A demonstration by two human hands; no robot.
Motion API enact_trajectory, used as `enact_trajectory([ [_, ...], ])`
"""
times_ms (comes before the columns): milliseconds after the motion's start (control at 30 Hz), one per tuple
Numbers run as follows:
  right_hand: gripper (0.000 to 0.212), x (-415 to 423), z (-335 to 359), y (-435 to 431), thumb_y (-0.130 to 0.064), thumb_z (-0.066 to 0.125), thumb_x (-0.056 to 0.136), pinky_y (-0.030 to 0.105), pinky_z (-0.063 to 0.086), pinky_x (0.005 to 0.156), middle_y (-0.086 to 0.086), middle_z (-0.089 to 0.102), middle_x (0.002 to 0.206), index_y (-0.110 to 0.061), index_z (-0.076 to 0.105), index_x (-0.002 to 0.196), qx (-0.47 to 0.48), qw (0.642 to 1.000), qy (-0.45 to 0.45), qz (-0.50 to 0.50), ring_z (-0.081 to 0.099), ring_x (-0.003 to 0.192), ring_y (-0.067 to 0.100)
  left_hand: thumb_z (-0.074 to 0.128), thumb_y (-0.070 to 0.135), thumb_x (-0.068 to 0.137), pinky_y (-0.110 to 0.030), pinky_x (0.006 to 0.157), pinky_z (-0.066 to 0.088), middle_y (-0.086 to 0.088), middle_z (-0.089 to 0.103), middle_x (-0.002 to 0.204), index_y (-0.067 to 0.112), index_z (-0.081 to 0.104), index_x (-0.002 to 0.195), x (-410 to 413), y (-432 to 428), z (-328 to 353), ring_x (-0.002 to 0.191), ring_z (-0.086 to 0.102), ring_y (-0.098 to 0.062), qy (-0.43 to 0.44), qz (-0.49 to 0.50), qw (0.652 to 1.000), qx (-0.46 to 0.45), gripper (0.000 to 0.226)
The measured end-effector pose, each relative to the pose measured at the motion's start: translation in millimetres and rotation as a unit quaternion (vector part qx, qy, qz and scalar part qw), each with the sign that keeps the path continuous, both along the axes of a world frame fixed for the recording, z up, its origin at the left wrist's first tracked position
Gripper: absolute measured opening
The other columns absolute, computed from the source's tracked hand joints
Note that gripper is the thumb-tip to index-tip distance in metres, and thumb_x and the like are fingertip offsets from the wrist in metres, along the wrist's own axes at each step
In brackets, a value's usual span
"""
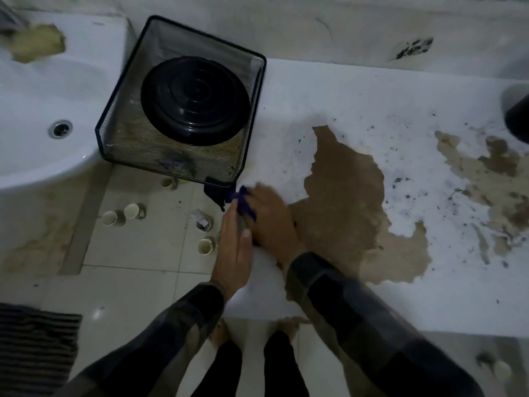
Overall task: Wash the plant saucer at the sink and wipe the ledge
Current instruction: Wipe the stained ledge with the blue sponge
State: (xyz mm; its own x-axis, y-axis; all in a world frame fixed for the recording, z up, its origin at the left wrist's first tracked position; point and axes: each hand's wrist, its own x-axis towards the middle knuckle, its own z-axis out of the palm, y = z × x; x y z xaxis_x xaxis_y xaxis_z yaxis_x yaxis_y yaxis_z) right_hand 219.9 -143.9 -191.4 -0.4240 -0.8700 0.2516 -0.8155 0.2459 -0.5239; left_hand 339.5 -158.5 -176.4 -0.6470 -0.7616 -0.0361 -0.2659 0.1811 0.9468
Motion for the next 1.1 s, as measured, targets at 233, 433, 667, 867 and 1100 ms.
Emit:
enact_trajectory([
  [233,0.036,-14,-9,115,-0.025,0.042,0.097,0.045,0.038,0.101,0.016,0.065,0.118,-0.004,0.066,0.113,0.03,0.996,0.081,-0.038,0.047,0.119,0.028,0.028,0.044,0.093,-0.01,0.107,0.022,-0.001,0.031,0.136,0.013,0.022,0.145,26,-2,-2,0.126,0.028,0.005,-0.041,-0.062,0.997,-0.036,0.061],
  [433,0.032,58,-8,142,-0.017,0.05,0.089,0.049,0.032,0.108,0.013,0.061,0.122,-0.007,0.065,0.116,0.037,0.984,-0.004,-0.177,0.048,0.124,0.032,0.03,0.039,0.092,-0.011,0.107,0.025,-0.006,0.037,0.136,0.005,0.025,0.145,27,-1,3,0.125,0.034,0.001,-0.009,-0.06,0.998,-0.01,0.062],
  [667,0.029,92,-2,21,-0.007,0.058,0.083,0.042,0.039,0.102,0.017,0.066,0.111,-0.001,0.064,0.11,-0.006,1.0,-0.005,-0.014,0.057,0.107,0.031,0.029,0.032,0.095,-0.025,0.111,0.03,0.004,0.038,0.142,0.024,0.024,0.144,36,-31,16,0.133,0.037,-0.008,0.016,0.033,0.995,0.096,0.05],
  [867,0.027,22,-5,6,-0.004,0.052,0.083,0.049,0.045,0.098,0.019,0.064,0.11,0.002,0.065,0.105,0.016,0.983,0.061,-0.175,0.058,0.105,0.037,0.025,0.043,0.092,-0.036,0.113,0.032,-0.004,0.046,0.142,0.016,0.04,0.141,63,-70,31,0.131,0.043,-0.013,-0.038,-0.028,0.992,0.117,0.057],
  [1100,0.03,72,0,47,-0.005,0.067,0.08,0.041,0.039,0.104,0.016,0.066,0.113,-0.002,0.065,0.11,0.075,0.968,0.04,-0.238,0.061,0.107,0.035,0.029,0.034,0.101,-0.029,0.109,0.033,-0.004,0.052,0.135,0.017,0.048,0.134,71,-62,50,0.126,0.047,-0.013,-0.082,-0.067,0.984,0.142,0.042],
])
